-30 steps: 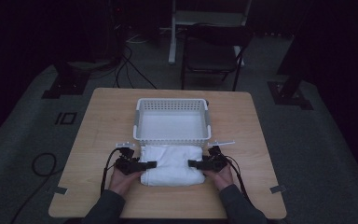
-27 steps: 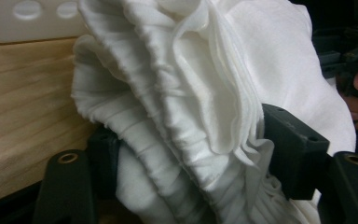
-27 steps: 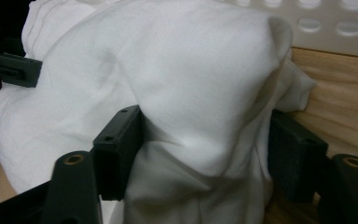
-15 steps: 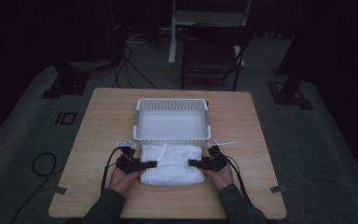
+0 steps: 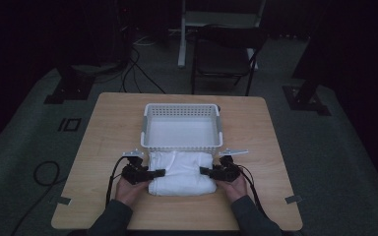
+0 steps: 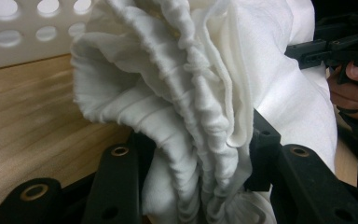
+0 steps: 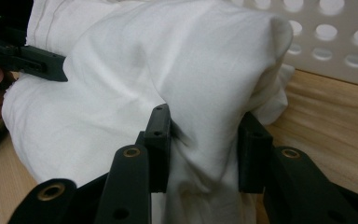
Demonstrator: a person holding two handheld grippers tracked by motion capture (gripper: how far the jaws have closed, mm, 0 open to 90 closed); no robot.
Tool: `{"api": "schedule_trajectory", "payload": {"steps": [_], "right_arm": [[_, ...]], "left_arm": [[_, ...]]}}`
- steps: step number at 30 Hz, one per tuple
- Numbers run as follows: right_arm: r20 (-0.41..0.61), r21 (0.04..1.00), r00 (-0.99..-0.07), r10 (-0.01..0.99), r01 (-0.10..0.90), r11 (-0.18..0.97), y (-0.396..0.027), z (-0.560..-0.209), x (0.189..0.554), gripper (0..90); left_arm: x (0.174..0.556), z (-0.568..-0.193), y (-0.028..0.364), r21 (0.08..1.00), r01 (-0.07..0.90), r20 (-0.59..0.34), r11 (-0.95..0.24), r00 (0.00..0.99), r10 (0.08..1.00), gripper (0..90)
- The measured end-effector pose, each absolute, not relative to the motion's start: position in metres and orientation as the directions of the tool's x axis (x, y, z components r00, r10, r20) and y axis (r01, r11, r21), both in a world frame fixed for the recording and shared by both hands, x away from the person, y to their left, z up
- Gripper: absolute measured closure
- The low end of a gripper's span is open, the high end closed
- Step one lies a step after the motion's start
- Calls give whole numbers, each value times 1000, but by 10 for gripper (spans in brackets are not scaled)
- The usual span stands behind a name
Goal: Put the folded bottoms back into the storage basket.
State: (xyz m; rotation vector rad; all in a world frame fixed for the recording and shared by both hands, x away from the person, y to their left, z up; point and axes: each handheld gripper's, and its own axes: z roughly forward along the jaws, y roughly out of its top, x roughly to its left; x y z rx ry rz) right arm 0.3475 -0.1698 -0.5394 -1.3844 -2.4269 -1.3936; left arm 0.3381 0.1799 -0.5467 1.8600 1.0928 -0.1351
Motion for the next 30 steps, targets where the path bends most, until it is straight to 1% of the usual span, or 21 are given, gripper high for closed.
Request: {"api": "schedule_trajectory", "payload": {"steps": [13, 20, 30], "right_arm": [[394, 717, -626, 673, 667, 202, -171, -532, 340, 641], [377, 735, -638, 672, 648, 203, -172, -527, 335, 642], [364, 752, -650, 667, 628, 202, -171, -521, 331, 644]], "left_arm": [[331, -538, 179, 681, 715, -488, -156, 602, 632, 584], [324, -530, 177, 710, 682, -440, -175, 624, 646, 586], [320, -524, 177, 722, 668, -423, -178, 631, 650, 588]]}}
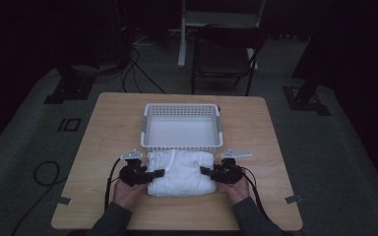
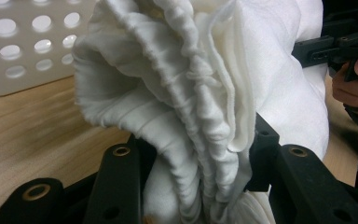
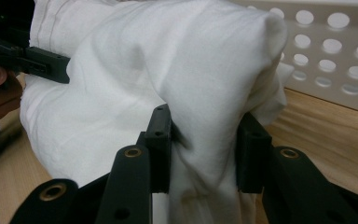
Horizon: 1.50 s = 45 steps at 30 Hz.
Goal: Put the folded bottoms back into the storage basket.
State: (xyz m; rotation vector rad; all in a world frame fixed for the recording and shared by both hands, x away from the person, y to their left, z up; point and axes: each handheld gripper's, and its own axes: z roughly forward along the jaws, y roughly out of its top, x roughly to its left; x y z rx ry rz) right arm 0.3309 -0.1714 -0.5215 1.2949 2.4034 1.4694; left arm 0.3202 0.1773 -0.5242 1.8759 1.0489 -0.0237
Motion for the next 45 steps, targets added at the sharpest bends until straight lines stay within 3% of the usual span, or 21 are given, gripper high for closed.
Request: {"api": "schedule_trajectory", "payload": {"steps": [45], "right_arm": [[323, 808, -691, 647, 557, 191, -175, -486, 321, 644]], "left_arm": [[308, -489, 177, 780, 603, -375, -166, 663, 648, 589]]}}
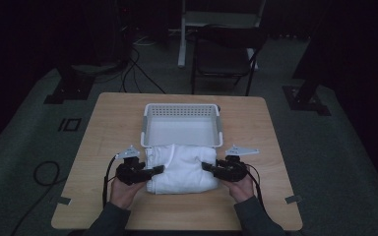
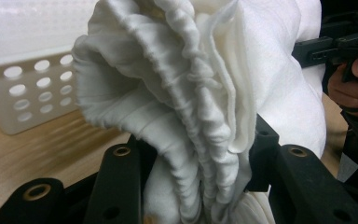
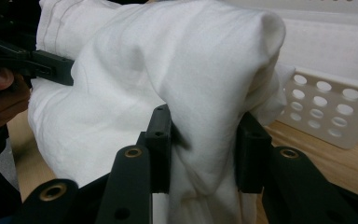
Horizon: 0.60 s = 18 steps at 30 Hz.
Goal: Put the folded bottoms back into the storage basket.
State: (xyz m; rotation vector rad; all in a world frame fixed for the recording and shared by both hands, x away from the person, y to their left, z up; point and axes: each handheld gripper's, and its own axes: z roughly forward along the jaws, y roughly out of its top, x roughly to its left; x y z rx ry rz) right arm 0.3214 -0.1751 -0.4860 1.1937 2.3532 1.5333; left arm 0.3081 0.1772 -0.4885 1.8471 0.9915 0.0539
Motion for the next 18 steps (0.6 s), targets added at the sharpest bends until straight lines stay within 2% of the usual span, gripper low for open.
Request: {"api": "schedule_trajectory", "payload": {"steps": [18], "right_arm": [[311, 823, -691, 652, 539, 178, -176, -473, 321, 645]], "left_arm": [[310, -474, 175, 796, 580, -354, -170, 674, 648, 590]]}}
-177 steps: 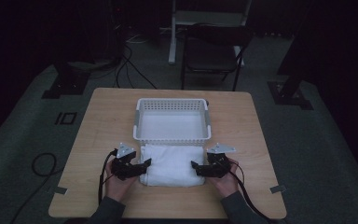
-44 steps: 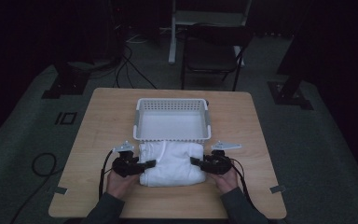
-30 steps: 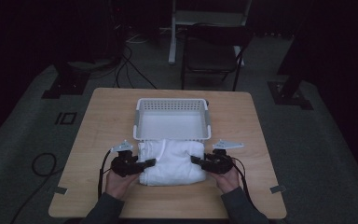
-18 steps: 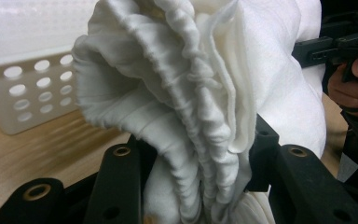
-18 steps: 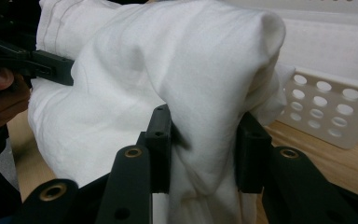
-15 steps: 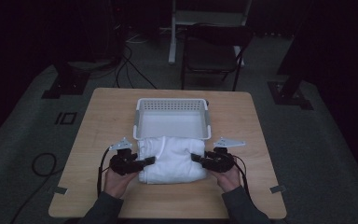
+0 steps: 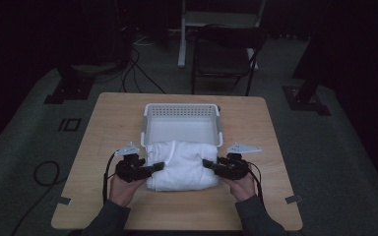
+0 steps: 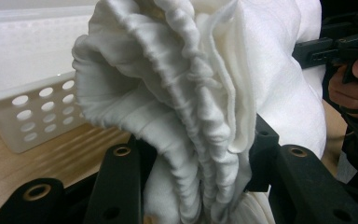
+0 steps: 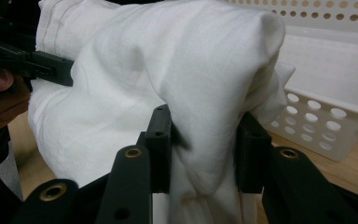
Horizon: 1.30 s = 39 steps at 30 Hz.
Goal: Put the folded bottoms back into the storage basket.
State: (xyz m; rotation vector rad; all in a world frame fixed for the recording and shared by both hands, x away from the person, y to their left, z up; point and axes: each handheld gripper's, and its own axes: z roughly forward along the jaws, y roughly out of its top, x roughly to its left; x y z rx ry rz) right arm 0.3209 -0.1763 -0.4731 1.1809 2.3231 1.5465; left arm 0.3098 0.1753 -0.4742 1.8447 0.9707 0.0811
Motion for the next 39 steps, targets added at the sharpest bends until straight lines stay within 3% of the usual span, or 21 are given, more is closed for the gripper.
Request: {"api": "schedule_trajectory", "payload": {"steps": [39], "right_arm": [[285, 852, -696, 659, 499, 159, -173, -445, 333, 646]], "left_arm": [[321, -446, 177, 827, 538, -314, -165, 684, 658, 591]]}}
